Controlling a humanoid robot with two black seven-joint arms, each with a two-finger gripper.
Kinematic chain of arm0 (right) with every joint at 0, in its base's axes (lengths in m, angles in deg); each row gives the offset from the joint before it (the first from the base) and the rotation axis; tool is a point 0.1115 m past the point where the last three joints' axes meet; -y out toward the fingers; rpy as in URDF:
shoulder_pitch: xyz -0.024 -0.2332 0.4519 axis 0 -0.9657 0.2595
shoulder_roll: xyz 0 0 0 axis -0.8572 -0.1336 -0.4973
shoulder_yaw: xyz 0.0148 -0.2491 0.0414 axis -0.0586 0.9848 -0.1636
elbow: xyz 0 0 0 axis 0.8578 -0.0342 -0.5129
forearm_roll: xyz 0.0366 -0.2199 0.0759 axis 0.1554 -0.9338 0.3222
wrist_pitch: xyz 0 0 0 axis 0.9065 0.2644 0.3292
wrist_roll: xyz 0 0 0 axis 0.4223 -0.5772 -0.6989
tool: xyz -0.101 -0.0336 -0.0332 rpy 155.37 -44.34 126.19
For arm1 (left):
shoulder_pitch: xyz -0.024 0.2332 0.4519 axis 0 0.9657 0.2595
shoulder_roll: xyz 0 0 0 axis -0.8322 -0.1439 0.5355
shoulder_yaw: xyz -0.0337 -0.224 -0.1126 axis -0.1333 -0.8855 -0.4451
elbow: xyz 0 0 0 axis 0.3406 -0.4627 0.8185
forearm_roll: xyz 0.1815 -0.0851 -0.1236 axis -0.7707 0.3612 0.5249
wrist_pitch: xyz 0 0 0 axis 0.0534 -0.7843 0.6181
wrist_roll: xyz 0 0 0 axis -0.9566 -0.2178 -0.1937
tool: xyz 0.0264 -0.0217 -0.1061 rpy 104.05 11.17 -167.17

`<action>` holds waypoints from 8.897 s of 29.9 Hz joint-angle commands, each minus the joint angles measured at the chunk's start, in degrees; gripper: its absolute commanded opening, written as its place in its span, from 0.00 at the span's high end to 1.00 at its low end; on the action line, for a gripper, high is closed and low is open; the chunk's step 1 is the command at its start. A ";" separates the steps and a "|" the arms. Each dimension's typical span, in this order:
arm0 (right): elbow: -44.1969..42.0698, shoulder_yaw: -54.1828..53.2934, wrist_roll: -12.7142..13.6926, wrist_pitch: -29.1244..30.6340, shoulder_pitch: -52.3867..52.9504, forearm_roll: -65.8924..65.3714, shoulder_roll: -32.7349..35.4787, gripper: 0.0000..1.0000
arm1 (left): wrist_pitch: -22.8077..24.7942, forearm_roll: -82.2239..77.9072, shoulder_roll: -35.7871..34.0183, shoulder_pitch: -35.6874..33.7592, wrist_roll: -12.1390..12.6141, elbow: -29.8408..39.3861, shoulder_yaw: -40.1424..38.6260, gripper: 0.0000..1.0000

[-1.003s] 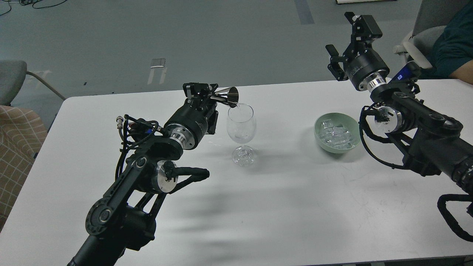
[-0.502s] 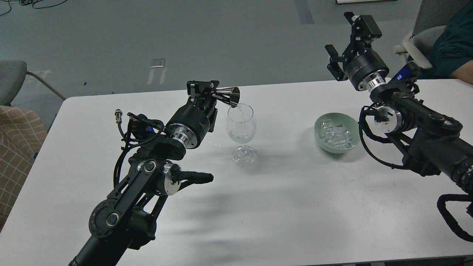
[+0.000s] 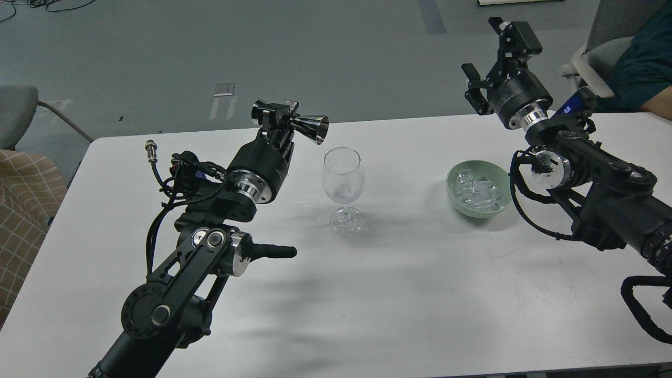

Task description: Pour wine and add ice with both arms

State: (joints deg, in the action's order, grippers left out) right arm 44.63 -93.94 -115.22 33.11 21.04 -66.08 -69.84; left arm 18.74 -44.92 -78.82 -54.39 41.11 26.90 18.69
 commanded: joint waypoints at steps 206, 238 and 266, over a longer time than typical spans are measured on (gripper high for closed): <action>8.88 34.18 0.00 -22.50 -1.23 -84.20 17.05 0.40 | 35.49 66.81 -8.43 17.73 6.74 -20.33 -39.04 0.02; 7.20 36.74 0.00 -22.41 0.00 -84.20 16.17 0.79 | 35.67 66.81 -8.78 17.73 6.83 -20.33 -40.18 0.02; 37.52 37.18 0.00 -21.54 20.47 -82.88 35.42 0.96 | 35.32 66.81 -8.78 17.46 6.74 -19.53 -40.36 0.02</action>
State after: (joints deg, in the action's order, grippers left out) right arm 78.24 -56.85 -115.22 10.95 38.26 -149.05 -35.57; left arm 54.06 21.84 -87.62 -36.82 47.88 7.38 -21.68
